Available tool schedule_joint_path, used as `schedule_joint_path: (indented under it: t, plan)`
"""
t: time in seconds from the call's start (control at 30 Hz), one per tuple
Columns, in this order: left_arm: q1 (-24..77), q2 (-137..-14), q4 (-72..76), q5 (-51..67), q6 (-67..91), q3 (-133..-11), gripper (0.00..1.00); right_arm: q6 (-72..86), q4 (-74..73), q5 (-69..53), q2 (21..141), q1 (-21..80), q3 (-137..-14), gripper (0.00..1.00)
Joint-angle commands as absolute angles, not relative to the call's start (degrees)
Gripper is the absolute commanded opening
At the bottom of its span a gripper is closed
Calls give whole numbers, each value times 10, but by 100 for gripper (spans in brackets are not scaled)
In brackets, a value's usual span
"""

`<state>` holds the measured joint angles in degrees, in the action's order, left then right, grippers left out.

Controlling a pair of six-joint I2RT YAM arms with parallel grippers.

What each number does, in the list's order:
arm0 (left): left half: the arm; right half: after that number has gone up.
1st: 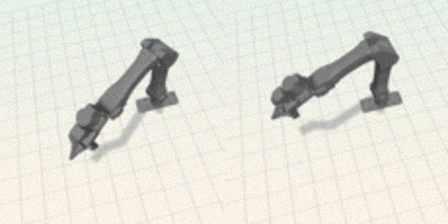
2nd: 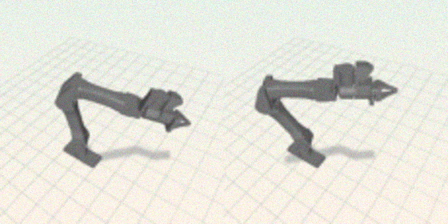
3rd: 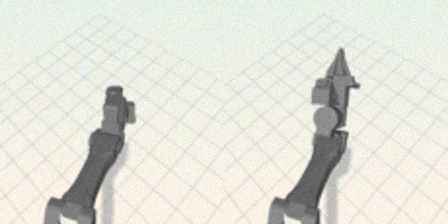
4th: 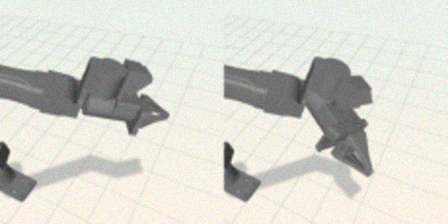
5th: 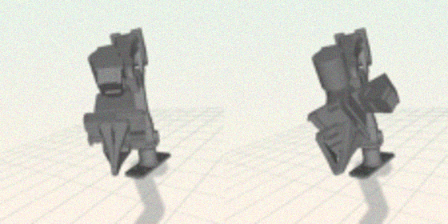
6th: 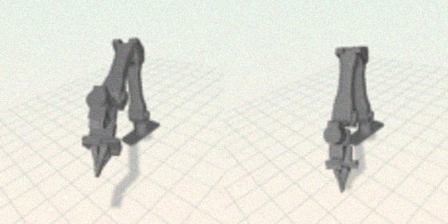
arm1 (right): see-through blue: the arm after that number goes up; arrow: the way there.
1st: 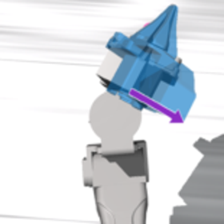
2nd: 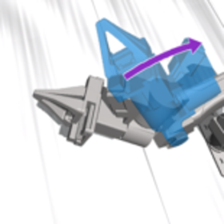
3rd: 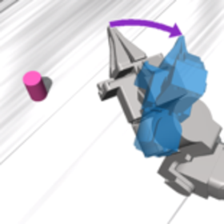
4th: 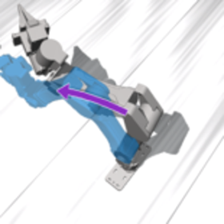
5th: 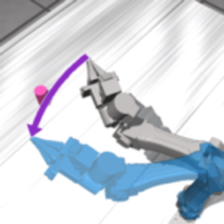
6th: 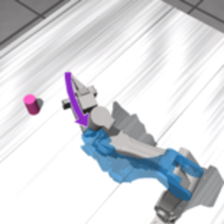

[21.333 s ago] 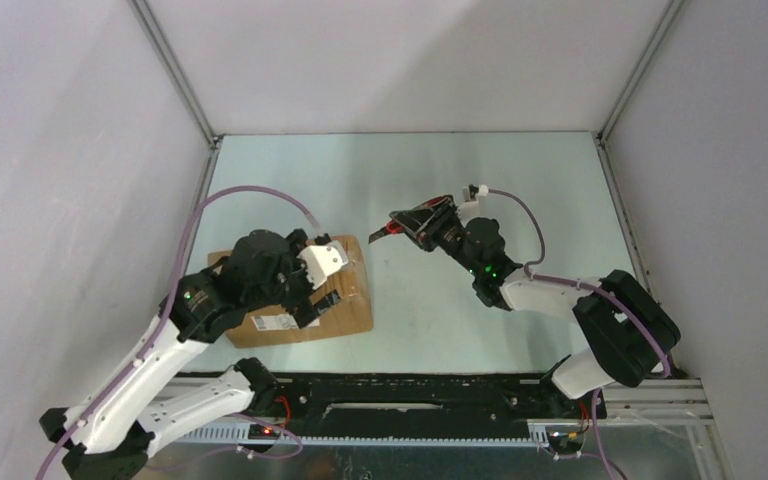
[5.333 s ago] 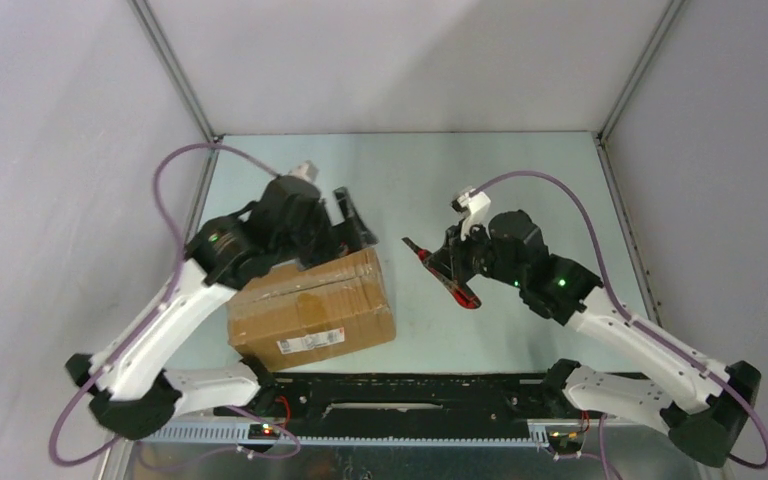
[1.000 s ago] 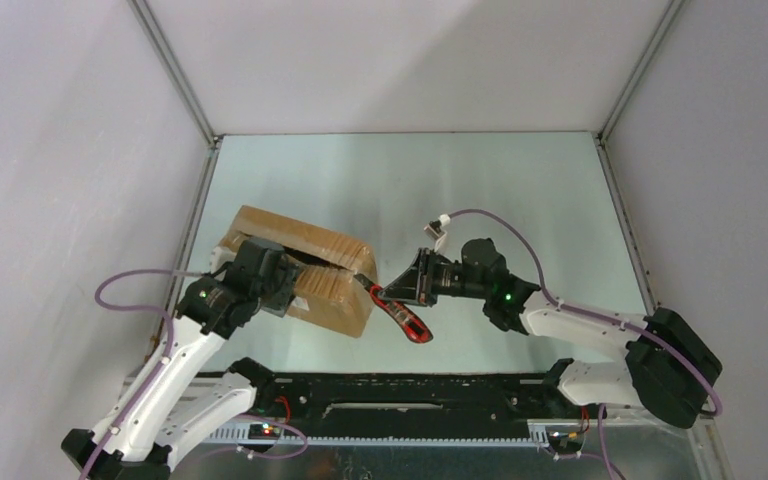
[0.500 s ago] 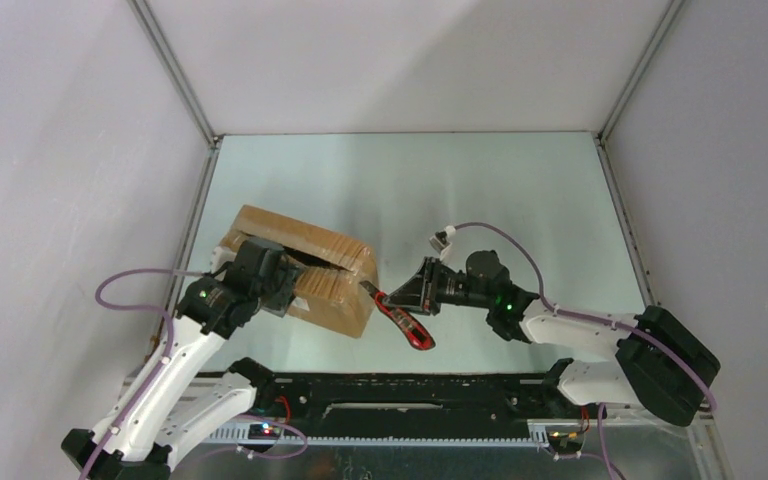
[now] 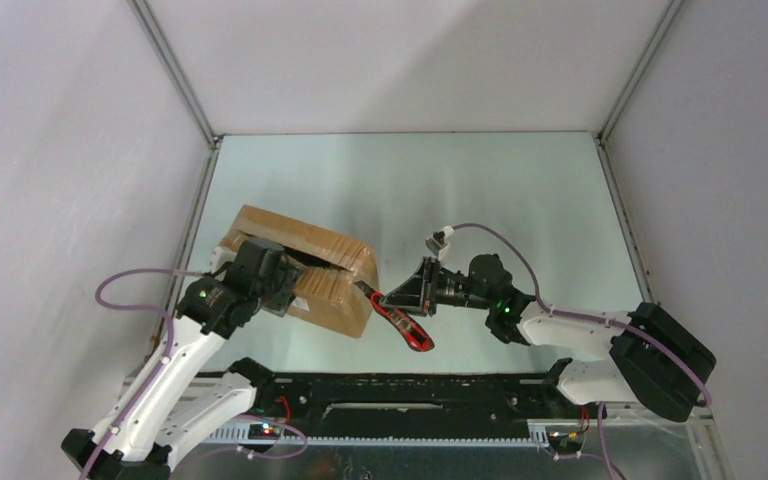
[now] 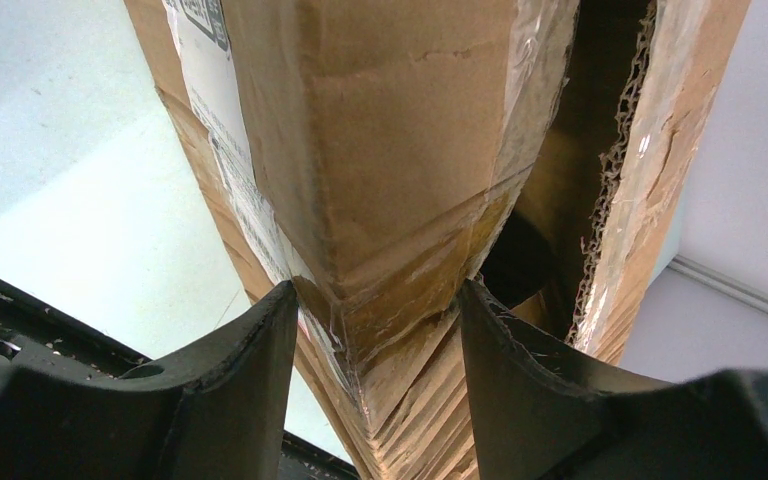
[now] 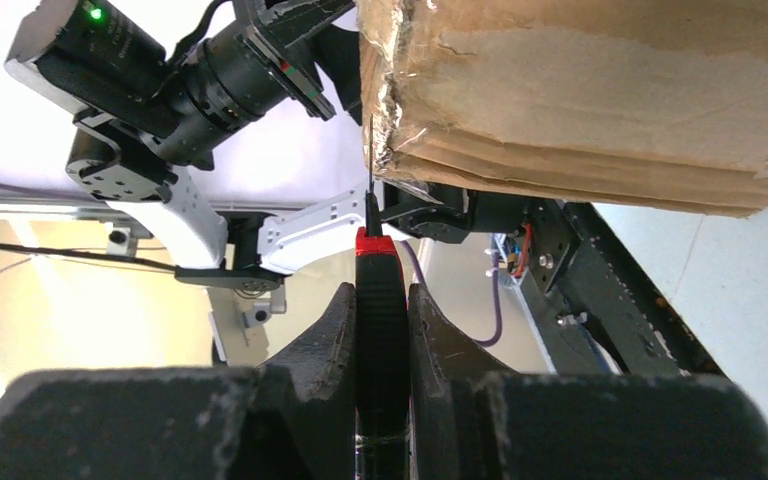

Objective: Unpack the express box
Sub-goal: Cut the express box at the center of the board.

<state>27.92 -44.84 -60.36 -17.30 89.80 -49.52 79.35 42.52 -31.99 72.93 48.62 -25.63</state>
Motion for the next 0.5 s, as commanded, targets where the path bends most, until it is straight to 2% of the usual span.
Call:
schedule_joint_path:
  t: [0.0,0.47]
  plan:
    - [281,-456,-666,-138,864,-483,49,832,519,-334,757,493,-257,0]
    - [281,-449,-672,-138,865,-479,49,827,503,-292,755,481,-224,0]
